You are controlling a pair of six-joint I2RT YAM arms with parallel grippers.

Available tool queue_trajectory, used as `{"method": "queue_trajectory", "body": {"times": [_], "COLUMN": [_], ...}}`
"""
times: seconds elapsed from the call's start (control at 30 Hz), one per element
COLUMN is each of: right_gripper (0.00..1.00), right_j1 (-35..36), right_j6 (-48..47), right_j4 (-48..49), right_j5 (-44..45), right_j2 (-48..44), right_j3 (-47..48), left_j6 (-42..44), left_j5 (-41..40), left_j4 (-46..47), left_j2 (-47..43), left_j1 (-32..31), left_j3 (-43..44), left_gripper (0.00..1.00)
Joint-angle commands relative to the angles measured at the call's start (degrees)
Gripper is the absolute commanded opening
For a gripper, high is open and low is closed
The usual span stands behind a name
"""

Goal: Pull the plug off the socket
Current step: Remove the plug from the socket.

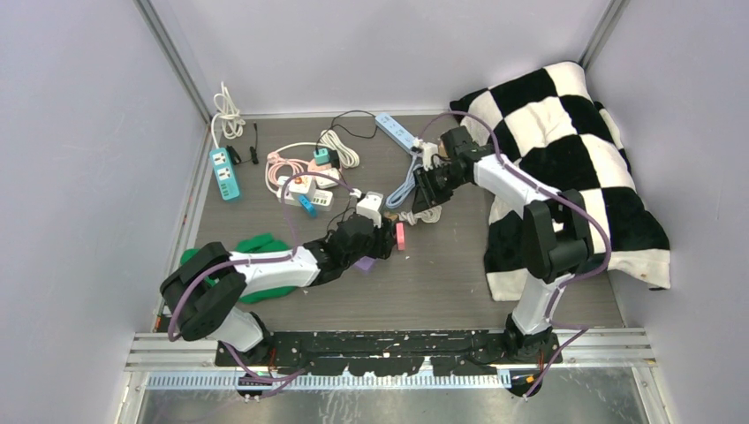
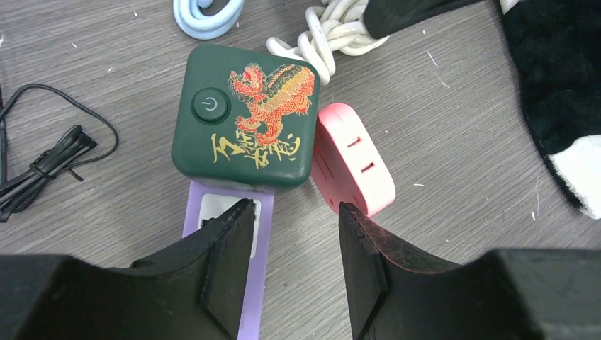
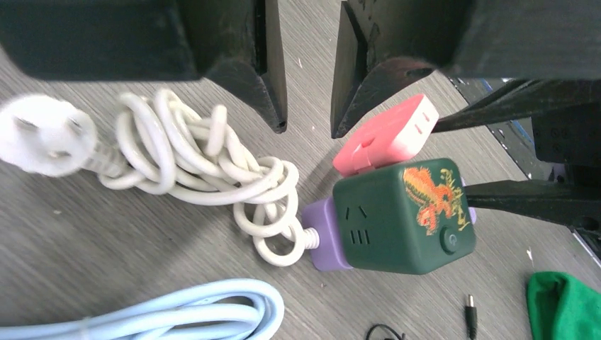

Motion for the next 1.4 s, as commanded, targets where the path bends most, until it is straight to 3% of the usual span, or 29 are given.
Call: {"method": "queue_trajectory", "body": {"times": [0.0, 0.2, 0.4, 0.53, 0.83, 1.07, 1.37], "right_gripper": [0.38, 0.57, 0.66, 0.68, 0.71, 0.71, 0.67], "right_j1": [-0.8, -0.3, 3.7, 7.2, 13.2, 17.3, 18.1], "right_j6": [-2.3, -3.9, -4.1, -1.8, 6.9, 13.2, 11.4], "right_j4": [-0.3, 0.3, 0.5, 2.0, 9.8, 13.7, 12.8], "right_j5": [-2.4, -11.2, -8.4, -0.7, 16.5, 23.2, 28.8], "right_j2": [-7.7, -13.1, -13.3, -12.6, -13.6, -13.9, -14.0], "right_j3": [-1.6, -6.3, -8.2, -8.2, -12.1, -15.0, -15.9], "left_j6": [2.7, 5.2, 4.9, 3.5, 1.5, 1.5, 1.4], "left_j5": [-0.9, -1.6, -5.4, -7.9, -11.0, -11.0, -11.0], "left_j4": [0.7, 0.5, -0.7, -1.2, -1.4, -1.3, -1.2], "left_j2": [-4.6, -10.3, -14.4, -16.0, -17.5, -16.6, -16.3], "left_j1": [0.1, 0.1, 0.3, 0.3, 0.6, 0.7, 0.8], "left_j3": [-1.2, -4.3, -7.3, -9.2, -12.1, -11.9, -12.3], "left_gripper": [0.49, 0.59, 0.71, 0.76, 0.78, 0.78, 0.78]}}
